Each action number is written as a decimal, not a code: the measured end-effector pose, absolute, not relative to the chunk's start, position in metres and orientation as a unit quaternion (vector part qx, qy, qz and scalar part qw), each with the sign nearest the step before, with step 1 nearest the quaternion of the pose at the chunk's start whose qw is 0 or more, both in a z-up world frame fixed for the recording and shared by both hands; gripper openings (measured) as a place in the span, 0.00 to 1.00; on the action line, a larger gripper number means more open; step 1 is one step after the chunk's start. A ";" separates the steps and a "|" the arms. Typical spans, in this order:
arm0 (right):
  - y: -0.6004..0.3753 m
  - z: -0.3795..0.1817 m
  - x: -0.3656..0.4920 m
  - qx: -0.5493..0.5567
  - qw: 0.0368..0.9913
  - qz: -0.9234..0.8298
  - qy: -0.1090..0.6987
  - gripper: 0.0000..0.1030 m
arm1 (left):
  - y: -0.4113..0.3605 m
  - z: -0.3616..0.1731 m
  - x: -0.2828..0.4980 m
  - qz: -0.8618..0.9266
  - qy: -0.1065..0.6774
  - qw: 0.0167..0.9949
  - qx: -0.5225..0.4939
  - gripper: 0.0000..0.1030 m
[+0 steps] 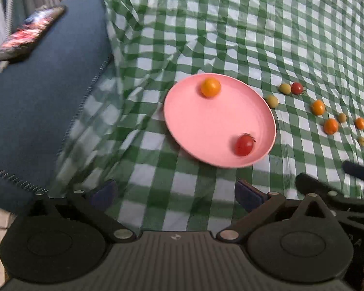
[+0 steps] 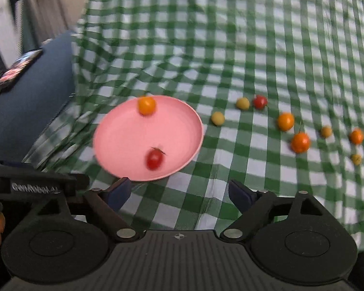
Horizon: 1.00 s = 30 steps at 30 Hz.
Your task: Organize fruits
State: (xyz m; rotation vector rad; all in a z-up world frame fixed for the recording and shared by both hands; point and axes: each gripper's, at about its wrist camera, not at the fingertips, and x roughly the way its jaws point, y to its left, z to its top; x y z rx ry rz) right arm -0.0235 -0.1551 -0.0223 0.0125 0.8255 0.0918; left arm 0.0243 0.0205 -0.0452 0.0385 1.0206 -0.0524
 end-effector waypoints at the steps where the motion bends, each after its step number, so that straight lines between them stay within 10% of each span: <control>1: -0.152 -0.016 -0.032 -0.006 0.920 0.047 0.389 0.90 | 0.022 -0.040 0.015 -0.019 0.479 0.877 0.018 1.00; 30: -0.166 0.052 -0.152 -0.006 0.964 0.053 0.262 0.99 | 0.005 0.044 -0.107 0.003 0.370 0.929 0.027 1.00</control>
